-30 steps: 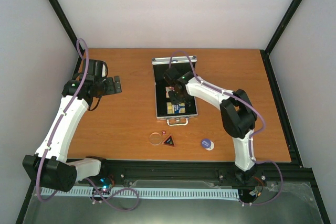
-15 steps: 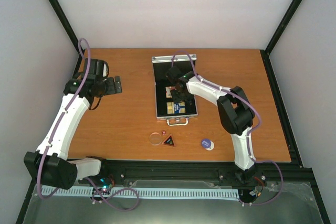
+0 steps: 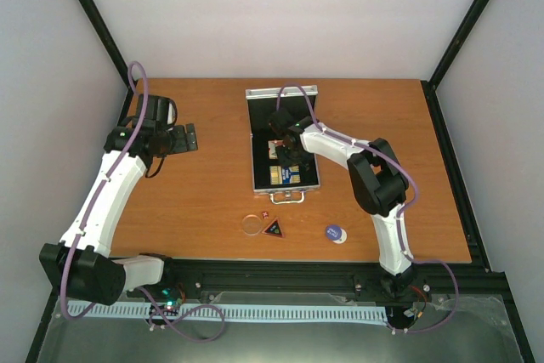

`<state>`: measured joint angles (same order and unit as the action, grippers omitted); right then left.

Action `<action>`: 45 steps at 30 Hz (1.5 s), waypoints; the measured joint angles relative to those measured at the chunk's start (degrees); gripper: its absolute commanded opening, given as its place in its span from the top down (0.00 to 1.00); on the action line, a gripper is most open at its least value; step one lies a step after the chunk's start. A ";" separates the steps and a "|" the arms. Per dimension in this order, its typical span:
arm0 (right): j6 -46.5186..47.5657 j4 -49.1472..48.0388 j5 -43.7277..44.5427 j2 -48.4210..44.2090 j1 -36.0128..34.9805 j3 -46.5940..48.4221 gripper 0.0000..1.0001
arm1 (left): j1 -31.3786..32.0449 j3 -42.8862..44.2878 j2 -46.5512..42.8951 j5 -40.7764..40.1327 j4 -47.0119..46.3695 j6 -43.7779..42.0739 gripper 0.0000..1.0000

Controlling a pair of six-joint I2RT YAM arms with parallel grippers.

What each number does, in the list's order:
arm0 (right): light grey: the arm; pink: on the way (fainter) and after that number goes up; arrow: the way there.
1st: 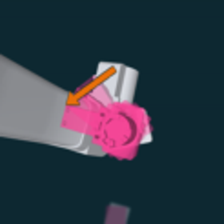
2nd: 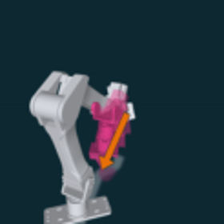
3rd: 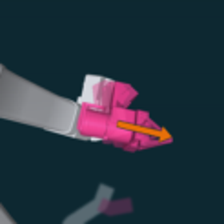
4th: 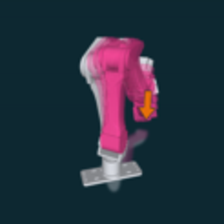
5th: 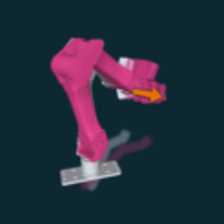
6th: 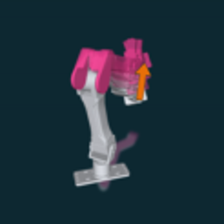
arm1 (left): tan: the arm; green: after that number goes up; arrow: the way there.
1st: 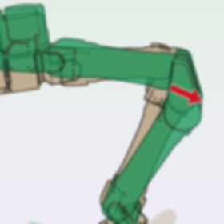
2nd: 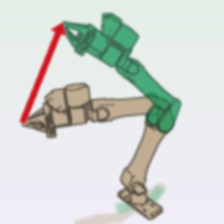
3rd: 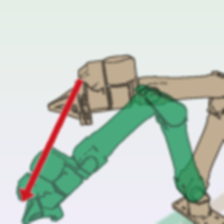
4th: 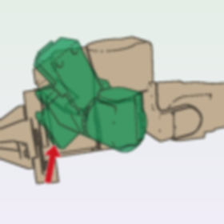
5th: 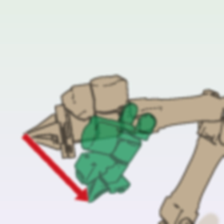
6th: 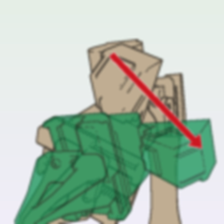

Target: Pack up texas hold em set

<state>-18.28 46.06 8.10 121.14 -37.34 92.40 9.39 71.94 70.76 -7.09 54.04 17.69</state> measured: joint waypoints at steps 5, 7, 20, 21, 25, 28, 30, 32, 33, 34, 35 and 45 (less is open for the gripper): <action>0.09 -0.68 -0.98 -0.04 -0.09 0.09 0.50 | 0.00 0.00 0.00 -0.02 0.00 0.00 0.00; 0.24 -0.68 -1.16 -0.09 -0.09 0.13 0.50 | 0.00 0.00 0.00 0.00 0.00 0.00 0.00; 0.68 5.05 -2.73 -7.85 -5.22 1.57 0.50 | 0.00 0.00 0.00 0.09 -0.04 -0.09 0.00; 0.63 5.64 -2.73 -8.33 -6.93 1.57 0.50 | 0.00 0.00 0.00 0.11 -0.04 -0.09 0.00; -1.09 6.82 -4.48 -9.40 -15.19 -0.90 0.50 | 0.00 0.00 0.00 0.44 -0.04 -0.09 0.00; -3.45 7.26 -6.95 -9.75 -19.41 -5.25 0.50 | 0.00 0.00 0.00 0.94 -0.04 -0.09 0.00; -4.94 7.76 -7.85 -9.84 -20.15 -7.69 0.50 | 0.00 0.00 -0.02 1.18 -0.04 -0.09 0.00; -6.08 8.24 -8.24 -10.03 -20.04 -9.66 0.51 | 0.00 0.00 -0.09 1.42 -0.07 -0.09 0.00; -6.49 8.46 -8.46 -10.19 -19.93 -10.32 0.51 | 0.00 0.00 -0.13 1.57 -0.07 -0.09 0.00; -6.67 8.57 -8.59 -10.23 -19.85 -10.60 0.51 | 0.00 0.00 -0.22 1.75 -0.09 -0.09 0.00; -6.80 8.55 -8.72 -10.29 -19.80 -10.75 0.51 | 0.00 0.00 -0.31 1.95 -0.11 -0.09 0.00; -7.30 8.17 -10.58 -10.29 -20.92 -10.58 0.52 | 0.00 0.00 -0.57 2.43 -0.17 -0.09 0.00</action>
<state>-25.58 54.24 -2.48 110.85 -58.26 81.82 9.39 71.94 70.19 -4.67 53.87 17.61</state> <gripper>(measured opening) 0.485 0.998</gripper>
